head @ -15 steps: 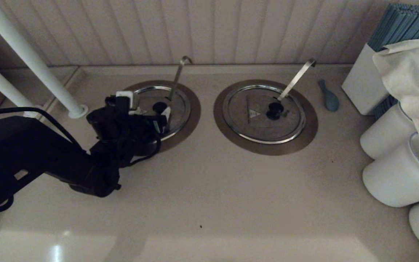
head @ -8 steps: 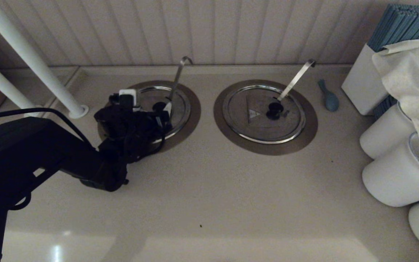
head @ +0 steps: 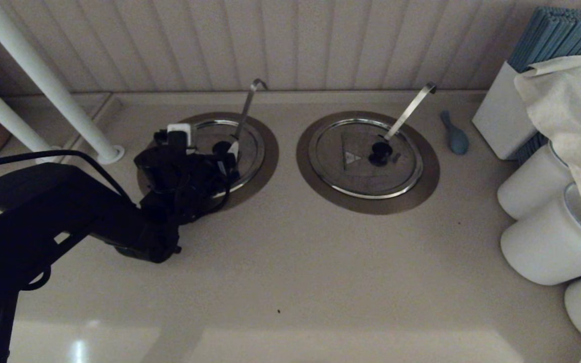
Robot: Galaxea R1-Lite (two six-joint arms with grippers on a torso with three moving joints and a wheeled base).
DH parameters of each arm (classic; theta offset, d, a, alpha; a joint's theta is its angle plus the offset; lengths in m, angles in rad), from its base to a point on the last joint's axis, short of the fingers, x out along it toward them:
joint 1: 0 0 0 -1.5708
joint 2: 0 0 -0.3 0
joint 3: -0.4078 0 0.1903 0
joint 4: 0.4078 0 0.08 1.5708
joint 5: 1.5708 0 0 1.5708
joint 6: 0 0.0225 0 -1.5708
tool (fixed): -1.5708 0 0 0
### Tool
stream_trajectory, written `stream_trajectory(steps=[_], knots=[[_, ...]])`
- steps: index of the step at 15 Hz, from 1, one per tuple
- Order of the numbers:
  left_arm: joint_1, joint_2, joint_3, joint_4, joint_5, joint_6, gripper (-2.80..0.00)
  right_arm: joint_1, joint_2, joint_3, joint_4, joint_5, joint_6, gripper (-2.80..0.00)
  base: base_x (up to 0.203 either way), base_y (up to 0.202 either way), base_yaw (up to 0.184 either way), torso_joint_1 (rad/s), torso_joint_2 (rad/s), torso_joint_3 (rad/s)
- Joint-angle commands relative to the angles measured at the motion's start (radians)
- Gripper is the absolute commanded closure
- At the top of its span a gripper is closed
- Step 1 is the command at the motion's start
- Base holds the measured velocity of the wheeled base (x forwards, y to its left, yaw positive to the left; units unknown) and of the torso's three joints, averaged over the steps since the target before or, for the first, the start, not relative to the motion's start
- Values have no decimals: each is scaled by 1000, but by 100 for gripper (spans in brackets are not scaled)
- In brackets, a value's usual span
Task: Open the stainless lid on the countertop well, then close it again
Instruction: Open the lid
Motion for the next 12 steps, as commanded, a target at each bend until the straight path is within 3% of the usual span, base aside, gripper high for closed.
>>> stream_trajectory(steps=[1,9,12], knots=[[0,9,-3,-7,0,-1,-280,0,2,0,0,0,0,0,0,0,0,0,0,0],[4,34,-41,18,2,-3,-280,0,1,0,0,0,1,0,0,0,0,0,0,0],[6,63,-79,30,45,-3,-280,0,1,0,0,0,0,0,0,0,0,0,0,0]])
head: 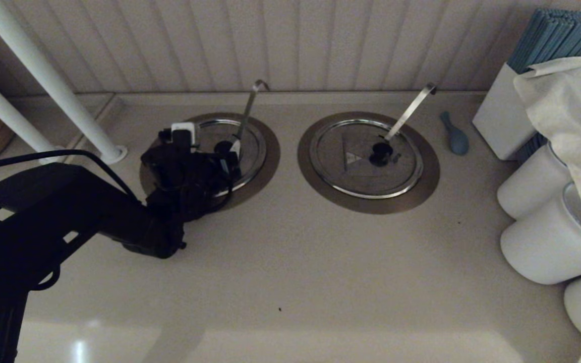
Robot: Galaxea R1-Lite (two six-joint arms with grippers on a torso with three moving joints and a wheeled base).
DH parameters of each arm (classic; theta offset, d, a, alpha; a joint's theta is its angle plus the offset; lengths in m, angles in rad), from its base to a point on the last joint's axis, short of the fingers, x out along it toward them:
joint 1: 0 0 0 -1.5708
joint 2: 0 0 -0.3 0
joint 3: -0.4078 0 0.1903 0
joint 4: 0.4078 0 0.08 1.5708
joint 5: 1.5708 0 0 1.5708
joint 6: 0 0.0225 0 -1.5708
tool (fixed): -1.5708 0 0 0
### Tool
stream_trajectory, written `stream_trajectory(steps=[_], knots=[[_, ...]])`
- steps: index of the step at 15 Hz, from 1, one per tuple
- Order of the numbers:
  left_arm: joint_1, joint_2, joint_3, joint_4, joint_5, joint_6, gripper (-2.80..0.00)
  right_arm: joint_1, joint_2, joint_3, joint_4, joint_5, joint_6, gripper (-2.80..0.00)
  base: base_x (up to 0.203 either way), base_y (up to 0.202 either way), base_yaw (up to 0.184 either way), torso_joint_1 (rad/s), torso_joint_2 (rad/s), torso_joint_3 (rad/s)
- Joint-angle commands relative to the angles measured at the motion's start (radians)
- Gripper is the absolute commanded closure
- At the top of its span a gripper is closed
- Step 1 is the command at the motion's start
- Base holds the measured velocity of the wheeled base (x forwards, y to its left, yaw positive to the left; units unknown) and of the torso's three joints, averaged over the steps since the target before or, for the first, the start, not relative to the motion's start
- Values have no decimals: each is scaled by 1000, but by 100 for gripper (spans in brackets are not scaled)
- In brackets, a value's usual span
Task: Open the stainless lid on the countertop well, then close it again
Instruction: Open the lid
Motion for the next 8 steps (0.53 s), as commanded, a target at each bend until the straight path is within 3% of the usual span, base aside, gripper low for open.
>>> stream_trajectory(steps=[1,8], knots=[[8,28,-24,-8,16,-2,-280,0,0,0,-1,0,0,0,0,0,0,0,0,0],[46,0,-20,-6,16,-3,-280,0,2,0,-1,0,0,0,0,0,0,0,0,0]])
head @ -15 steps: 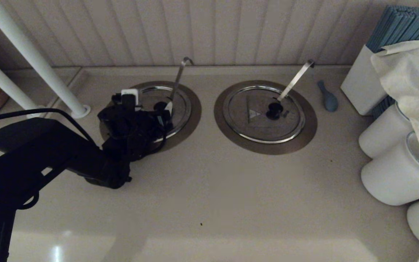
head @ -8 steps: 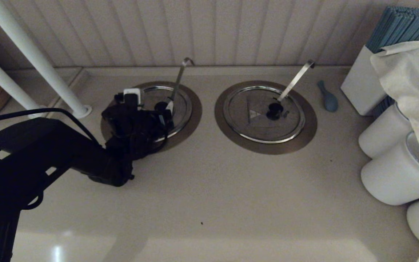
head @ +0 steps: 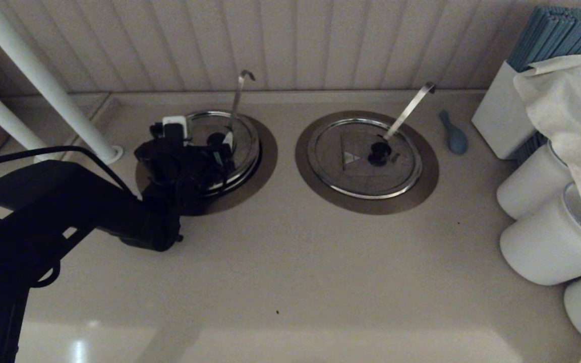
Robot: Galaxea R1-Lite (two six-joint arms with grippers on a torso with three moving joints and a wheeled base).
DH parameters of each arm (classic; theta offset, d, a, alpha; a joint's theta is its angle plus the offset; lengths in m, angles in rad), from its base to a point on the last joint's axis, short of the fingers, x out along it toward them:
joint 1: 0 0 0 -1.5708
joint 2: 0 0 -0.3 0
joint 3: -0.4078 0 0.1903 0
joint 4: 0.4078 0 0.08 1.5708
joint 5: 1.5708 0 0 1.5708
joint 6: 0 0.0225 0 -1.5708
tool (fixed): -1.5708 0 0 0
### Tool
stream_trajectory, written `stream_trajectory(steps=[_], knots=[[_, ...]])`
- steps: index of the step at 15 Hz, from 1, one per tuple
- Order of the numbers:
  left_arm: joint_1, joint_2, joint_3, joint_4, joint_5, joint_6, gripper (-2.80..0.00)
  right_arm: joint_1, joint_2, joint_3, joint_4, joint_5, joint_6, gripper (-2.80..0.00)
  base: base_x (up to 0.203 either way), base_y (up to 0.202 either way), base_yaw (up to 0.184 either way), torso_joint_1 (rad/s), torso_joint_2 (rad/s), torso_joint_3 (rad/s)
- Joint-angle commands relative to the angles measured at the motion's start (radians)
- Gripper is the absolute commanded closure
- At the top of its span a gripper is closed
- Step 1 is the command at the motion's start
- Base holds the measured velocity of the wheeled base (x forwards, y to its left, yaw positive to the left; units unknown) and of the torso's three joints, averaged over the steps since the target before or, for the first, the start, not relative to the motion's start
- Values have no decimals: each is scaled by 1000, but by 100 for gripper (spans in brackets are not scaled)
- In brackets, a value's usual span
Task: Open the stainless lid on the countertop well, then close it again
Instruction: Open the lid
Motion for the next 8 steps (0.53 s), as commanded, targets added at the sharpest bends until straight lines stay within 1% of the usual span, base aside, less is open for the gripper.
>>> stream_trajectory(steps=[1,5,7,8], knots=[[6,-11,6,-6,4,-1,-280,0,2,0,0,0,0,0,0,0,0,0,0,0],[0,-1,38,2,-14,-1,-280,0,2,0,0,0,0,0,0,0,0,0,0,0],[-2,-28,78,84,-68,-5,-280,0,2,0,0,0,0,0,0,0,0,0,0,0],[-4,-38,88,97,-85,-23,-280,0,1,0,0,0,0,0,0,0,0,0,0,0]])
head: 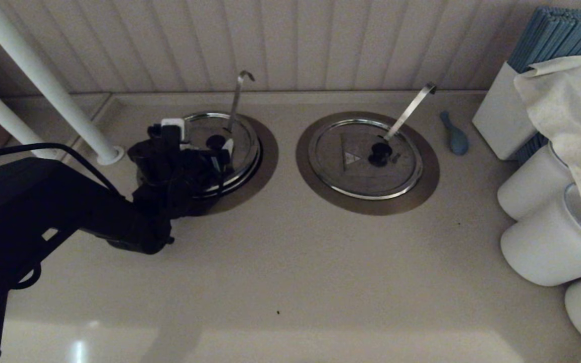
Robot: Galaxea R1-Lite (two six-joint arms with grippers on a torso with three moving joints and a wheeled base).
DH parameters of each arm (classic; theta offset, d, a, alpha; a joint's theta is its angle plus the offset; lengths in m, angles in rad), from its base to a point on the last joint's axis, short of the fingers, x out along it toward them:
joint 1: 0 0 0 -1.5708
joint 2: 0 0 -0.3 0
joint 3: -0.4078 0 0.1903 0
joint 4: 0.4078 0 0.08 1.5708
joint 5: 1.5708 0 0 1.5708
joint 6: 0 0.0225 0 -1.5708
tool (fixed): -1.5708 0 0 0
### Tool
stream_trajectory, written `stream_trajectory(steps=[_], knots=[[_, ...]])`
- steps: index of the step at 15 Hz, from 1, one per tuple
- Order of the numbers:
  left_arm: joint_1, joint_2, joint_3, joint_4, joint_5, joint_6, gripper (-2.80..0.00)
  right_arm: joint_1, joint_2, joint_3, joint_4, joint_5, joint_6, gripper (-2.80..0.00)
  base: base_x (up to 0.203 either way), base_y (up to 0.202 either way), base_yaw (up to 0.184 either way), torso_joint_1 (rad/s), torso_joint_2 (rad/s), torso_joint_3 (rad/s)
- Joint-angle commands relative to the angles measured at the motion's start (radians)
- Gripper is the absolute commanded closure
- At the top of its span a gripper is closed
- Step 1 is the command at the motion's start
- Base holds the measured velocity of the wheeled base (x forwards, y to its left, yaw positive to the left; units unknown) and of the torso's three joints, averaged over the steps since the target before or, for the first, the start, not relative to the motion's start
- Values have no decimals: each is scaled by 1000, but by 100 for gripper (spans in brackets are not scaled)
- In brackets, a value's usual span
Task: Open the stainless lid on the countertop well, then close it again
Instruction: Open the lid
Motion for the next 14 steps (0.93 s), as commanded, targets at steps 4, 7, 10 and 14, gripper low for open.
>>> stream_trajectory(steps=[4,7,10,14], knots=[[-27,-10,20,58,-8,-16,-280,0,1,0,0,0,0,0,0,0,0,0,0,0],[-45,-15,39,89,-22,-15,-280,0,2,0,0,0,0,0,0,0,0,0,0,0],[-59,-16,50,130,-36,-15,-280,0,2,0,0,0,0,0,0,0,0,0,0,0],[-60,-19,25,129,-19,-14,-280,0,1,0,0,0,0,0,0,0,0,0,0,0]])
